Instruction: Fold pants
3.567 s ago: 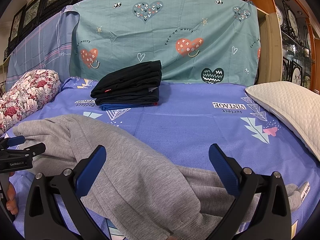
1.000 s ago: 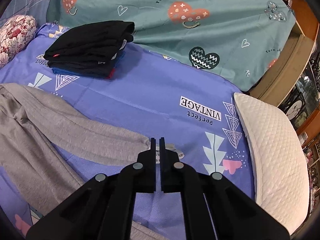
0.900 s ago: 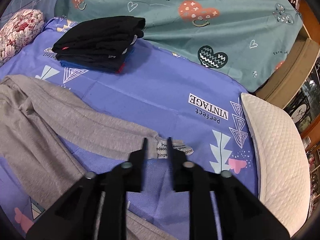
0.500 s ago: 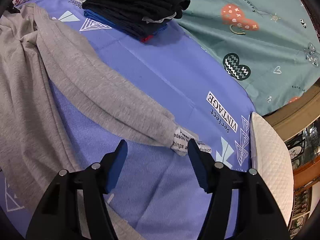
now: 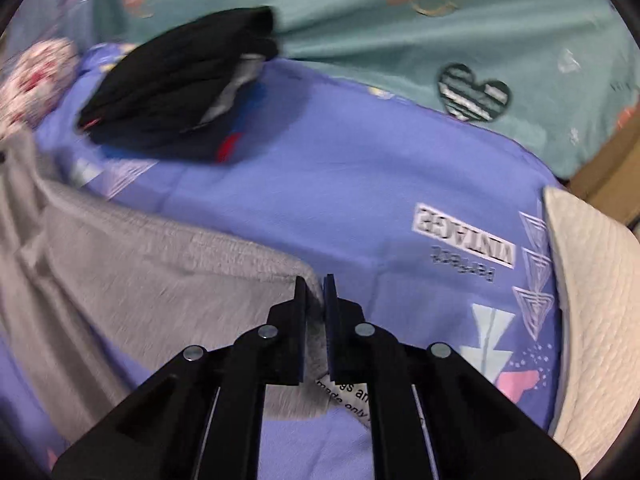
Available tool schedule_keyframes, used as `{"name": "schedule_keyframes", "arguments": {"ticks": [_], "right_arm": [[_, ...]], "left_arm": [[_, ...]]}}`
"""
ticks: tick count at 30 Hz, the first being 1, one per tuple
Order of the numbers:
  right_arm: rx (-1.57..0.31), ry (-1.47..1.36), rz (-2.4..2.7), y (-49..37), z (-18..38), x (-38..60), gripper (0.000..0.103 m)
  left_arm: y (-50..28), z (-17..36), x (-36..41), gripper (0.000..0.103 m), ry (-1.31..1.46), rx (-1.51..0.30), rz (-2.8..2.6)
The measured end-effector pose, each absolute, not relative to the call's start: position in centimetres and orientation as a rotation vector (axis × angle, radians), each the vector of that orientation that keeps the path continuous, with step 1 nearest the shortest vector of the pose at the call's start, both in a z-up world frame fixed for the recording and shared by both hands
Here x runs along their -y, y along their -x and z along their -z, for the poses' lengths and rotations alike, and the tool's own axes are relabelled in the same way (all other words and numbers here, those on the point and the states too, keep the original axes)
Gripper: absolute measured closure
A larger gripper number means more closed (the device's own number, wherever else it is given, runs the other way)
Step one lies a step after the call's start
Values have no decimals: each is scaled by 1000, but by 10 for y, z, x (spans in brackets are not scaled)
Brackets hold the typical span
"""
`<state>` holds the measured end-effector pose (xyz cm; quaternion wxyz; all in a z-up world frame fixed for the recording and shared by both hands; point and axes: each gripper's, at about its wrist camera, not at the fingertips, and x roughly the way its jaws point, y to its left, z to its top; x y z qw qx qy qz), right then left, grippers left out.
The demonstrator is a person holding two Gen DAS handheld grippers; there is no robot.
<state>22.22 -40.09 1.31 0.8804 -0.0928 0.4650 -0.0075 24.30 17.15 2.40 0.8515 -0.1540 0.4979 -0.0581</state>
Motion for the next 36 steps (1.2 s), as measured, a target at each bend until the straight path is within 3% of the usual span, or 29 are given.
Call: {"name": "schedule_keyframes", "arguments": {"ticks": [1,2,4,8,13,15,24,29,36], "right_arm": [[-991,221,99,-235,-3,402,90],[-1005,257,158,-241,5,403,78],[-1001,323,279,-244,15,403,61],[-871,200,289,-201,-12,418,49],[-808,94,197,-97,-36,430,41],[-771,66,189,-45,-37,434,23],[-779,-168,207,113,8,458,21],[-791,-248,237,145,25,475,21],[-812,-544,195,169,45,520,21]], "left_arm": [[-254,-9,-171,32,290,-1109,76],[-260,2,-173,28,276,-1146,51],[-263,21,-184,27,282,-1221,41],[-230,2,-216,17,339,-1174,71],[-142,-30,-221,17,352,-1104,91],[-99,-25,-211,16,382,-1102,114],[-51,32,-151,17,595,-1157,237],[-69,49,-141,19,673,-1140,204],[-69,52,-151,30,751,-1075,178]]}}
